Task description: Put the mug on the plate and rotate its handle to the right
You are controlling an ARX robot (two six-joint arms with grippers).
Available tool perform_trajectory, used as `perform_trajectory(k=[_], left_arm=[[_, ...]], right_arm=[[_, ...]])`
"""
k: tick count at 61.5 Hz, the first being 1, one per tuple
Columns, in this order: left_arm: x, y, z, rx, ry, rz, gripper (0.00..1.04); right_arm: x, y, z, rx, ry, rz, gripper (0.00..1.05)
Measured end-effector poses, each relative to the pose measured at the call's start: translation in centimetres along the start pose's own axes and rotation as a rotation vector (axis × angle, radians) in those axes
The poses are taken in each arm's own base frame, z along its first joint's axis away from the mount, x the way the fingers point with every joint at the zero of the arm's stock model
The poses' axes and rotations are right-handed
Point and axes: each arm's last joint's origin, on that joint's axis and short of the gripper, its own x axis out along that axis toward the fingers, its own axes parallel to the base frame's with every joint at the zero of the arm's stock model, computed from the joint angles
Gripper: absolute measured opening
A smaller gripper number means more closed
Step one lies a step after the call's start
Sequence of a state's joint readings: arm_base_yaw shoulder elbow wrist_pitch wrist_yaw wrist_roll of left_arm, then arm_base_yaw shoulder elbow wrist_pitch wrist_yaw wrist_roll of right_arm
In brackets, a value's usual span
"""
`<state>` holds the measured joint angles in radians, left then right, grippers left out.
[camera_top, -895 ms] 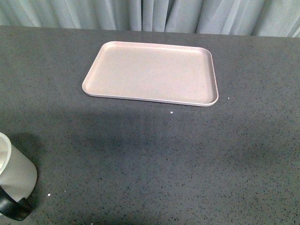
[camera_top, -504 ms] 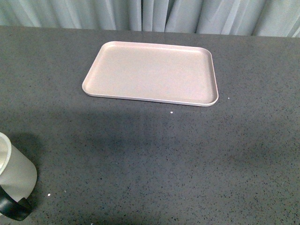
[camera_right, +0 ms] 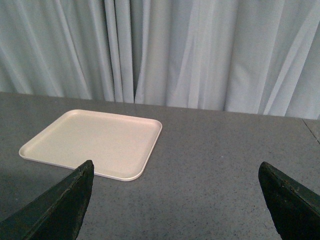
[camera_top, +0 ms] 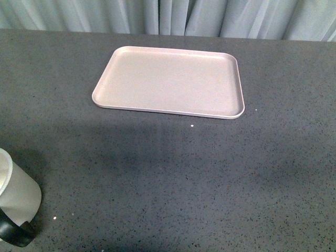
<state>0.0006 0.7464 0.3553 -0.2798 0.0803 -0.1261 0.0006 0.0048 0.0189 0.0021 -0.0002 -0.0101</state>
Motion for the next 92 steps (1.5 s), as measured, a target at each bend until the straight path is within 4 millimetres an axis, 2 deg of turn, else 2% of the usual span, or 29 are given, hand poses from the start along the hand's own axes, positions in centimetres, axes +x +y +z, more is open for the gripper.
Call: perform_trajectory(k=[9,18,39,53,61,73,92], left_arm=[[2.4,1.0,1.2,0.033,0.022,0.002,0.95],[4.0,1.7,0.9,0.033,0.072,0.000,0.95],[4.2,2.5,0.5,0.052,0.111,0.037,0.95],[4.4,2.7,-1.0,0.077,0.181,0.016,0.95],[5.0,3.0,-1.4,0.087,0.209,0.011,0.95],[7.0,3.3,-2.3,0.090,0.274,0.000,0.95],[8.5,3.4,-2.6,0.106,0.324,0.043,0.51]], right_arm=[[0.0,0.0,0.0,0.000,0.000,0.000,0.96],[0.0,0.0,0.0,0.000,0.000,0.000,0.95],[0.0,0.0,0.0,0.000,0.000,0.000,0.96],[0.0,0.0,0.0,0.000,0.000,0.000,0.96],[0.0,0.0,0.0,0.000,0.000,0.000,0.96],[0.0,0.0,0.0,0.000,0.000,0.000,0.95],[0.0,0.0,0.0,0.000,0.000,0.000,0.96]])
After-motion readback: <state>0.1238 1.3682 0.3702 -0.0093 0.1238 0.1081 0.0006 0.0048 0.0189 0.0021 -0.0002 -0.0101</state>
